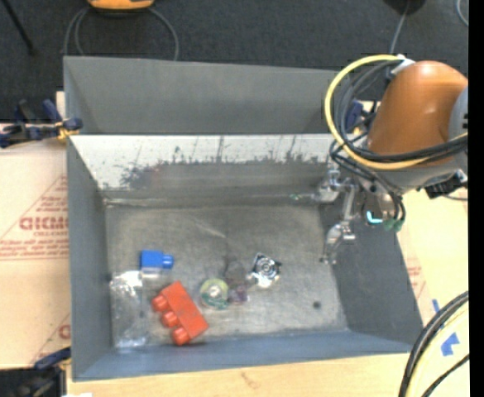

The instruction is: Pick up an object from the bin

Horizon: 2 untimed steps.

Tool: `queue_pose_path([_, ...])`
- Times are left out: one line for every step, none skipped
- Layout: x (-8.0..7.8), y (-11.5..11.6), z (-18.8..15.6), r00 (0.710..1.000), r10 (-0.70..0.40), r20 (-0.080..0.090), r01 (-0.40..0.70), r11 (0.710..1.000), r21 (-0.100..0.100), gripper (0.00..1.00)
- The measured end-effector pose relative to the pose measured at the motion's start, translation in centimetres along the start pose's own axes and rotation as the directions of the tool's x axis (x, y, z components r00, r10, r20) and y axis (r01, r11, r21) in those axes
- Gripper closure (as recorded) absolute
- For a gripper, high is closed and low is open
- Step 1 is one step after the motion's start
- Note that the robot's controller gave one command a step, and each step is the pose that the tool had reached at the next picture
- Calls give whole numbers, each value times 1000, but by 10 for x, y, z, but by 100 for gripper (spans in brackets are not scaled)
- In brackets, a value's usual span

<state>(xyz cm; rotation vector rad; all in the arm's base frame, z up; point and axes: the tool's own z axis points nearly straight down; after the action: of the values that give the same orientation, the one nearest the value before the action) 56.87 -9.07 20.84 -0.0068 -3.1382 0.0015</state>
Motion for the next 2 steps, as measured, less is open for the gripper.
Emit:
queue_pose_path([29,72,136,1000,-1,14,1,1000,0,0])
queue_pose_path([26,71,132,1000,-4,23,4,1000,1,100])
